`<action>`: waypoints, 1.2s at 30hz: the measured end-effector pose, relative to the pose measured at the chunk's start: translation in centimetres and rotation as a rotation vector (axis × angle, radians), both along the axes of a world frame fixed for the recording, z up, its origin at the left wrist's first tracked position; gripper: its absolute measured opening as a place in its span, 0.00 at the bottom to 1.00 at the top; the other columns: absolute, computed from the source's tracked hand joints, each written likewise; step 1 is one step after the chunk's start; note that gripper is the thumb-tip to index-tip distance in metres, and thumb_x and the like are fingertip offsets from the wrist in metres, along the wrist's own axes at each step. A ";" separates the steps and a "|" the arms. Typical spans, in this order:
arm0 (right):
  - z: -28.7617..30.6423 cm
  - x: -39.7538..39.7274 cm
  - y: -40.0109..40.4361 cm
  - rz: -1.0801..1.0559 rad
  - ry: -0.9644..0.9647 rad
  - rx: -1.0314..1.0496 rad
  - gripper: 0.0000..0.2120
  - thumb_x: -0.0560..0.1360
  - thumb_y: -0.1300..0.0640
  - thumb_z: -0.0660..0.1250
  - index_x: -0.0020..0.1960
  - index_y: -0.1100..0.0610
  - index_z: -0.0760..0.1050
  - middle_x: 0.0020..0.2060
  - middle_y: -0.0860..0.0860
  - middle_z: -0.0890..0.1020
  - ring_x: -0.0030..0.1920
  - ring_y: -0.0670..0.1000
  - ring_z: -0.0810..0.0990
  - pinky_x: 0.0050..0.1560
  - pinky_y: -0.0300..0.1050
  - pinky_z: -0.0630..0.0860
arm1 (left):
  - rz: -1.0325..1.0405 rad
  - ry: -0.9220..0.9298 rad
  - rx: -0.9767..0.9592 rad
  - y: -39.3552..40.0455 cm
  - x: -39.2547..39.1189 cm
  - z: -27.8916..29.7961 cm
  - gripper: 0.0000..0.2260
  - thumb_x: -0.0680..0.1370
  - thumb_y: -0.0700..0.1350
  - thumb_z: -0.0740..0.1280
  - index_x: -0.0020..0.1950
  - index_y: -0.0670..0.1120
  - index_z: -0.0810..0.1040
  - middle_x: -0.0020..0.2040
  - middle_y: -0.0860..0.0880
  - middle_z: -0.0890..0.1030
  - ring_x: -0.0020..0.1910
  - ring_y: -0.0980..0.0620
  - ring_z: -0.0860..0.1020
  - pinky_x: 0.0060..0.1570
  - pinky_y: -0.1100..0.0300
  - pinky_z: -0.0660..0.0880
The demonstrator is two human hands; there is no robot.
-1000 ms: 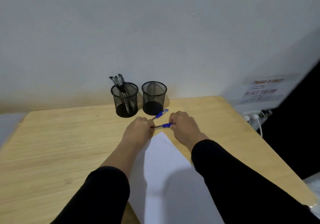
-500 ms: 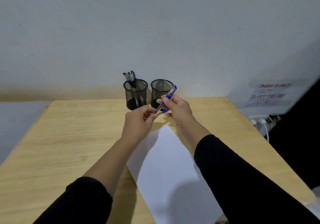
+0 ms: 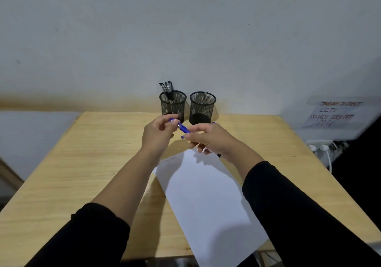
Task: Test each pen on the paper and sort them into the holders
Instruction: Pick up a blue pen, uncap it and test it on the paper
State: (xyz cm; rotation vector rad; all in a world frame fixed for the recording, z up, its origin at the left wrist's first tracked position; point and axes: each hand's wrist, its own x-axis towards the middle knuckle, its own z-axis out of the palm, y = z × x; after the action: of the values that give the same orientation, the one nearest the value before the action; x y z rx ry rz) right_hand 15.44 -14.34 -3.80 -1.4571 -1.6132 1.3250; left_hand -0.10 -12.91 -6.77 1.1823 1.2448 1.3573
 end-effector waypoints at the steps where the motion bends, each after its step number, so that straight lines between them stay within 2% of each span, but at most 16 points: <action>1: 0.2 0.4 0.0 0.036 0.011 -0.050 0.11 0.73 0.51 0.70 0.54 0.51 0.79 0.37 0.50 0.83 0.30 0.45 0.75 0.33 0.36 0.70 | 0.039 -0.057 -0.030 0.1 -0.2 -0.2 0.06 0.77 0.43 0.65 0.51 0.49 0.79 0.41 0.51 0.80 0.43 0.56 0.77 0.44 0.65 0.73; 3: 0.6 1.1 -0.1 0.092 0.138 -0.127 0.12 0.74 0.51 0.68 0.56 0.52 0.77 0.42 0.50 0.84 0.34 0.45 0.78 0.36 0.36 0.72 | 0.096 -0.193 -0.093 0.2 -0.7 -0.5 0.08 0.77 0.42 0.65 0.54 0.44 0.79 0.39 0.50 0.79 0.40 0.56 0.76 0.46 0.65 0.75; 5: 0.6 1.6 -0.3 0.096 0.358 -0.161 0.13 0.76 0.52 0.65 0.59 0.54 0.76 0.45 0.50 0.84 0.37 0.46 0.80 0.39 0.37 0.74 | 0.109 -0.297 -0.147 0.1 -0.9 -0.7 0.09 0.77 0.41 0.65 0.55 0.41 0.78 0.38 0.49 0.78 0.37 0.57 0.75 0.44 0.67 0.76; 7: 0.3 1.4 -0.5 0.064 0.553 -0.145 0.13 0.77 0.54 0.64 0.60 0.56 0.75 0.44 0.49 0.84 0.38 0.46 0.81 0.39 0.37 0.75 | 0.092 -0.362 -0.186 -0.3 -0.5 -0.7 0.06 0.77 0.41 0.65 0.52 0.43 0.78 0.37 0.49 0.78 0.36 0.58 0.75 0.40 0.71 0.77; 8: 0.0 1.0 -0.5 0.036 0.591 -0.125 0.12 0.77 0.54 0.63 0.58 0.56 0.75 0.43 0.50 0.84 0.36 0.46 0.80 0.37 0.37 0.74 | 0.078 -0.380 -0.199 -0.6 -0.2 -0.6 0.04 0.77 0.41 0.65 0.50 0.44 0.78 0.38 0.49 0.78 0.36 0.59 0.76 0.39 0.72 0.77; 11: -0.9 -0.9 -0.4 -0.124 0.510 -0.007 0.08 0.78 0.55 0.62 0.51 0.57 0.77 0.36 0.51 0.80 0.30 0.45 0.74 0.30 0.33 0.69 | 0.019 -0.401 -0.223 -1.1 0.8 -0.3 0.03 0.76 0.40 0.65 0.45 0.46 0.78 0.38 0.49 0.79 0.36 0.59 0.77 0.37 0.72 0.77; 14: -1.6 -2.8 -0.7 -0.259 0.490 0.151 0.08 0.79 0.58 0.60 0.45 0.57 0.77 0.32 0.53 0.77 0.27 0.44 0.73 0.27 0.33 0.68 | -0.009 -0.433 -0.237 -1.0 0.6 0.0 0.03 0.77 0.39 0.64 0.46 0.44 0.78 0.38 0.49 0.78 0.31 0.61 0.77 0.34 0.73 0.77; 19: -2.0 -4.1 -1.9 -0.322 0.434 0.329 0.08 0.78 0.60 0.61 0.44 0.57 0.78 0.31 0.52 0.77 0.29 0.44 0.73 0.29 0.34 0.71 | -0.040 -0.415 -0.229 -0.6 -0.4 0.6 0.04 0.77 0.38 0.63 0.46 0.42 0.77 0.38 0.48 0.77 0.32 0.59 0.75 0.34 0.72 0.77; 22: -2.0 -4.4 -2.2 -0.356 0.441 0.370 0.08 0.78 0.61 0.61 0.44 0.58 0.77 0.30 0.52 0.76 0.27 0.43 0.72 0.27 0.34 0.71 | -0.043 -0.378 -0.243 -0.1 -0.5 0.4 0.06 0.77 0.35 0.62 0.44 0.43 0.77 0.31 0.51 0.78 0.25 0.62 0.75 0.30 0.74 0.75; 24: -1.6 -3.1 -2.2 -0.443 0.540 0.362 0.09 0.78 0.62 0.60 0.41 0.58 0.75 0.28 0.53 0.75 0.23 0.42 0.71 0.23 0.34 0.68 | 0.088 -0.318 -0.246 0.7 -3.0 -0.3 0.11 0.77 0.31 0.57 0.42 0.43 0.74 0.25 0.51 0.74 0.19 0.63 0.70 0.23 0.75 0.67; 26: -1.3 -0.6 -2.1 -0.501 0.573 0.363 0.11 0.79 0.62 0.59 0.40 0.58 0.75 0.27 0.54 0.74 0.22 0.43 0.70 0.21 0.34 0.66 | 0.324 -0.329 -0.276 1.0 -6.8 -1.6 0.11 0.78 0.34 0.58 0.38 0.44 0.73 0.25 0.50 0.74 0.20 0.62 0.70 0.24 0.75 0.68; 28: -1.8 0.9 -2.1 -0.495 0.543 0.348 0.10 0.79 0.62 0.59 0.41 0.59 0.76 0.28 0.54 0.75 0.23 0.44 0.70 0.22 0.34 0.67 | 0.397 -0.143 -0.280 0.1 -8.5 -2.5 0.05 0.76 0.40 0.66 0.40 0.45 0.77 0.32 0.50 0.76 0.28 0.57 0.72 0.33 0.69 0.73; 30: -2.9 0.2 -2.2 -0.444 0.513 0.296 0.10 0.79 0.60 0.60 0.44 0.59 0.78 0.30 0.55 0.76 0.26 0.45 0.73 0.23 0.34 0.69 | 0.298 0.112 -0.253 -0.6 -7.5 -3.3 0.01 0.73 0.44 0.70 0.42 0.50 0.80 0.35 0.51 0.76 0.33 0.53 0.71 0.38 0.62 0.70; 33: -4.4 -1.7 -2.5 -0.426 0.468 0.191 0.10 0.79 0.57 0.60 0.46 0.57 0.80 0.32 0.53 0.79 0.30 0.46 0.76 0.27 0.37 0.72 | 0.272 0.332 -0.159 -1.3 -5.3 -4.0 0.01 0.72 0.44 0.70 0.42 0.50 0.80 0.37 0.53 0.76 0.36 0.56 0.74 0.38 0.64 0.69; 36: -5.1 -1.9 -2.9 -0.456 0.438 0.130 0.10 0.77 0.55 0.62 0.43 0.52 0.81 0.33 0.52 0.81 0.31 0.48 0.77 0.33 0.43 0.73 | 0.288 0.511 -0.093 -1.7 -5.2 -5.1 0.01 0.71 0.40 0.69 0.41 0.45 0.79 0.36 0.52 0.79 0.36 0.56 0.74 0.36 0.69 0.67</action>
State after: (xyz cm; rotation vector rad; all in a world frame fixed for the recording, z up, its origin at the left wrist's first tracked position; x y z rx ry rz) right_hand 13.49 -17.21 -8.94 -1.2490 -0.9924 1.1462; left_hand -5.33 -14.58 -11.90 1.3711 1.8792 1.2166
